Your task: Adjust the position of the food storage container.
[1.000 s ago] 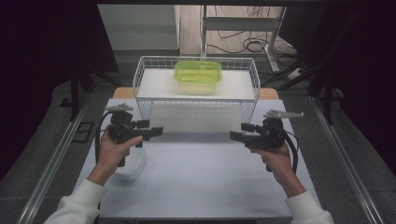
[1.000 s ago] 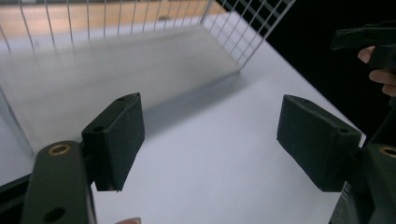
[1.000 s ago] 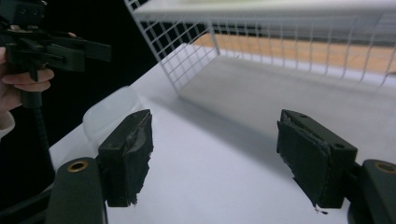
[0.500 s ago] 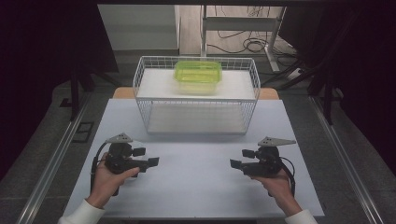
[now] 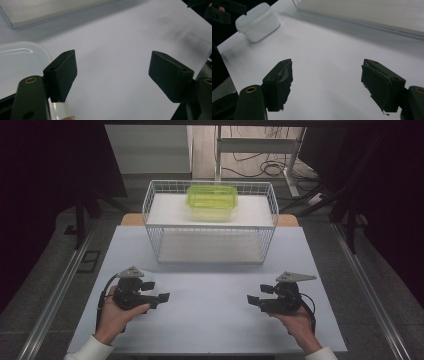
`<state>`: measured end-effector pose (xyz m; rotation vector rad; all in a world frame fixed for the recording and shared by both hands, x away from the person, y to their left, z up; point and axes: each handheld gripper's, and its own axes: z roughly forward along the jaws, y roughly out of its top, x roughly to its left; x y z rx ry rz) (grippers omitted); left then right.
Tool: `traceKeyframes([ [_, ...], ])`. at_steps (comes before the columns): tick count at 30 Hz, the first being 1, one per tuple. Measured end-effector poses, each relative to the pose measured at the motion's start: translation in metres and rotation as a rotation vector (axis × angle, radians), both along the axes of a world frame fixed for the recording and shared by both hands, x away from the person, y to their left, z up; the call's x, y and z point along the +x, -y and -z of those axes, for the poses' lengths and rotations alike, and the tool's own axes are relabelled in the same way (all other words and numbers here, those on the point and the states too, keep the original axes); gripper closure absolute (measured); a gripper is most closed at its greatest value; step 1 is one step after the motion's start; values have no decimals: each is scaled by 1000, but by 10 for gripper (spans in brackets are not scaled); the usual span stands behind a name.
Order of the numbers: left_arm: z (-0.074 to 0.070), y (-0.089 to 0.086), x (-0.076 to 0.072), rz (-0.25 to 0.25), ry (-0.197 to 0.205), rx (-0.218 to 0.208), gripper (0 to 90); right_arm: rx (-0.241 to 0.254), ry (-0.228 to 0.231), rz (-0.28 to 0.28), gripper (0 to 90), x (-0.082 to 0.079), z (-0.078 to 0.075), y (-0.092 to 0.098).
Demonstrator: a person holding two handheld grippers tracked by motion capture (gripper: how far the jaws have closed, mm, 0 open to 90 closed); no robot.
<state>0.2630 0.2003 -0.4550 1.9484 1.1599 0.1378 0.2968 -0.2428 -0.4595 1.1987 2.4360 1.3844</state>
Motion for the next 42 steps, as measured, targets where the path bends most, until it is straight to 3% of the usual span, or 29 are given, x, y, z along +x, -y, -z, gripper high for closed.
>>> traceKeyframes([
  [4,-2,-9,3,-22,4,4,228,-32,3,-9,259,-1,5,-2],
  [9,-12,-31,4,-96,45,17,269,-46,-4,-8,259,-1,7,-4],
  [11,-15,-42,6,-118,47,1,288,-59,-7,-4,259,0,8,-5],
  [16,-18,-62,7,-165,49,11,354,-85,-4,-10,261,0,9,-8],
  [31,-4,-104,10,-256,-19,39,533,-112,-8,0,265,0,11,-9],
  [37,3,-118,18,-296,-39,60,698,-117,-5,-1,266,0,12,-9],
  [42,7,-125,27,-302,-64,69,816,-121,-5,-2,274,0,12,-10],
])
